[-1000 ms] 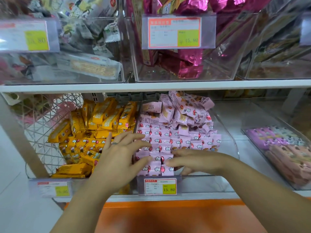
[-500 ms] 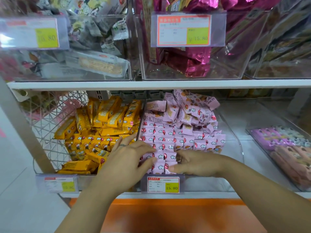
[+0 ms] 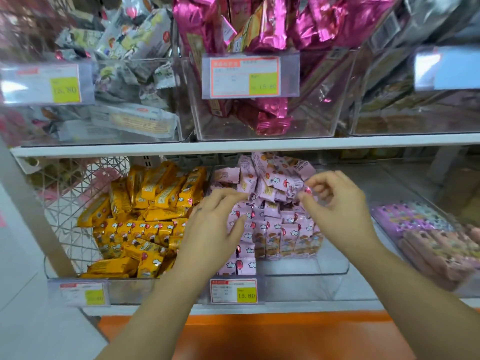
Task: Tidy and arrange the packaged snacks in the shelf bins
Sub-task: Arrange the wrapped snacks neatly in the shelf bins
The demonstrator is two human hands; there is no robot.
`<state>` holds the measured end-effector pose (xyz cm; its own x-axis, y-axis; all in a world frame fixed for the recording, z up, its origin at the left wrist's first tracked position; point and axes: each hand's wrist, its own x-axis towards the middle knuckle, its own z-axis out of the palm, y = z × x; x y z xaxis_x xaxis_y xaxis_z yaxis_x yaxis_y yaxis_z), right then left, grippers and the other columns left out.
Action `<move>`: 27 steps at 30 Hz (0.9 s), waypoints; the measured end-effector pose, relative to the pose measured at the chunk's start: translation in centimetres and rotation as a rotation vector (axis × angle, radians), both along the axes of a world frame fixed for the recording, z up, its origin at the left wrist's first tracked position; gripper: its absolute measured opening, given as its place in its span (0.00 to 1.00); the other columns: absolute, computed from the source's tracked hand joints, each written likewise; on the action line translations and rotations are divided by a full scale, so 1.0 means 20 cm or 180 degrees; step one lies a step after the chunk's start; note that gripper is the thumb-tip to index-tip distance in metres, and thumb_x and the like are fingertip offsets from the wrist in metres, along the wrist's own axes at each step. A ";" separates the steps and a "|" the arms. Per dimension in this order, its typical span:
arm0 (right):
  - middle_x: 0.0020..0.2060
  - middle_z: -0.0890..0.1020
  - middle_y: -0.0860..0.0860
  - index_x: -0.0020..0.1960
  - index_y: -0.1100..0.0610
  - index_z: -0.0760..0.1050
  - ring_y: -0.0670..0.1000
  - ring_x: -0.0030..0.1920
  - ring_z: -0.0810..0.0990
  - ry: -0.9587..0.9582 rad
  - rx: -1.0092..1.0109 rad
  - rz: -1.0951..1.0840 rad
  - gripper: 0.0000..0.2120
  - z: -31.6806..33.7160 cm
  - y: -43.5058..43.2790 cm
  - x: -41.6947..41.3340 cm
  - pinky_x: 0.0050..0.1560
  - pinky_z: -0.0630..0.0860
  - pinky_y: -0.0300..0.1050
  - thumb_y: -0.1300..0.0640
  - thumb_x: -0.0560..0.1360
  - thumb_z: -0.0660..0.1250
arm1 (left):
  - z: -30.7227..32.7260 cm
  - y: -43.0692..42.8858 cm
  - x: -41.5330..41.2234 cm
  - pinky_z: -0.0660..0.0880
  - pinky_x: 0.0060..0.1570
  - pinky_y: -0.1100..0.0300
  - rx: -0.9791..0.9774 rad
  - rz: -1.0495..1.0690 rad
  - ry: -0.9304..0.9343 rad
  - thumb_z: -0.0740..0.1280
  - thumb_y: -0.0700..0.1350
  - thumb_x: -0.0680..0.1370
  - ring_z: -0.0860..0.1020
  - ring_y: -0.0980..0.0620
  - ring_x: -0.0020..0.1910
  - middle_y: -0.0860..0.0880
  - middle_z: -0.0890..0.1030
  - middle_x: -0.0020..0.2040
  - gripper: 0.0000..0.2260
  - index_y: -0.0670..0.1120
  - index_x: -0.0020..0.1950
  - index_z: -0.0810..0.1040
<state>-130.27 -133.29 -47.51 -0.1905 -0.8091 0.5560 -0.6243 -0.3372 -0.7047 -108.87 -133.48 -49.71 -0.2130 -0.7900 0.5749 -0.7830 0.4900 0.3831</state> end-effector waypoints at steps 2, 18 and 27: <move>0.50 0.70 0.47 0.54 0.51 0.75 0.49 0.53 0.73 0.0240 -0.0096 -0.0170 0.15 -0.02 -0.04 -0.01 0.55 0.71 0.41 0.58 0.69 0.74 | 0.04 -0.03 -0.07 0.70 0.62 0.49 -0.0085 0.0030 -0.0149 0.67 0.46 0.76 0.69 0.51 0.64 0.52 0.71 0.65 0.21 0.51 0.69 0.71; 0.65 0.68 0.50 0.62 0.45 0.75 0.56 0.64 0.71 0.0587 0.0239 0.0034 0.23 -0.09 -0.19 0.00 0.60 0.73 0.55 0.55 0.69 0.74 | 0.10 -0.22 -0.28 0.53 0.71 0.48 -0.0202 0.0330 -0.0960 0.69 0.52 0.74 0.71 0.44 0.65 0.48 0.69 0.68 0.23 0.55 0.67 0.68; 0.50 0.74 0.42 0.55 0.48 0.76 0.51 0.49 0.78 0.0432 -0.0095 -0.0136 0.19 -0.10 -0.17 -0.01 0.48 0.77 0.48 0.49 0.66 0.76 | 0.07 -0.19 -0.28 0.74 0.57 0.51 -0.0789 -0.0178 0.0181 0.68 0.42 0.70 0.73 0.54 0.54 0.50 0.77 0.54 0.16 0.45 0.57 0.78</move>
